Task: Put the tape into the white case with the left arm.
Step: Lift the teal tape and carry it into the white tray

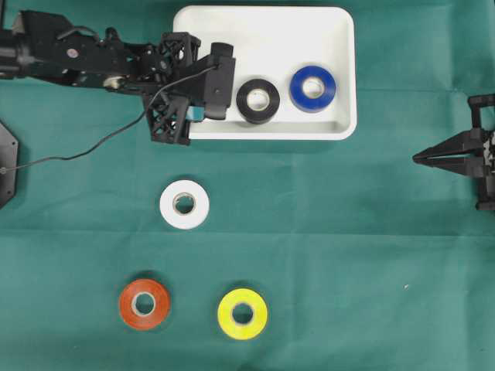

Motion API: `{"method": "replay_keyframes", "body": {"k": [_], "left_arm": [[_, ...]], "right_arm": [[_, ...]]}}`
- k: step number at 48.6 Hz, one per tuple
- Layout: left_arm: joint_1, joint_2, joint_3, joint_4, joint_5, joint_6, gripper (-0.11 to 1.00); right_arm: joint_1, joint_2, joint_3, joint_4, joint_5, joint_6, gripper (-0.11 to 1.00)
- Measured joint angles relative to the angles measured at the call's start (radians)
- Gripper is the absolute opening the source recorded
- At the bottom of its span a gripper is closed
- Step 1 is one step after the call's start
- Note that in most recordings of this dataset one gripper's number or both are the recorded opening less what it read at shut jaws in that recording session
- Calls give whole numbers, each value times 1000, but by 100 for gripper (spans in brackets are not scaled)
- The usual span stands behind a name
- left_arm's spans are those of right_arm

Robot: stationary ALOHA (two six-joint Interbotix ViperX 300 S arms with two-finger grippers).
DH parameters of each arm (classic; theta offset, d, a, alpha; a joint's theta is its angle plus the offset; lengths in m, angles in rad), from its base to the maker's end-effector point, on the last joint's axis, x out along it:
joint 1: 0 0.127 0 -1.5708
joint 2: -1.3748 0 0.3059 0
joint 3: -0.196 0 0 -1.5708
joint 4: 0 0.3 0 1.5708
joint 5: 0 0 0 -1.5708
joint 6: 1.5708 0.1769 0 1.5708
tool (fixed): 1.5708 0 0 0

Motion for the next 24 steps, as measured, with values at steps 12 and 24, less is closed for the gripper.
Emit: {"method": "replay_keyframes", "body": {"k": [12, 24], "left_arm": [[8, 38, -21, 0, -11, 6, 24], [8, 40, -23, 0, -15, -2, 24]], "right_arm": [[0, 0, 0, 2, 0, 2, -9], [0, 0, 0, 0, 0, 2, -9]]}}
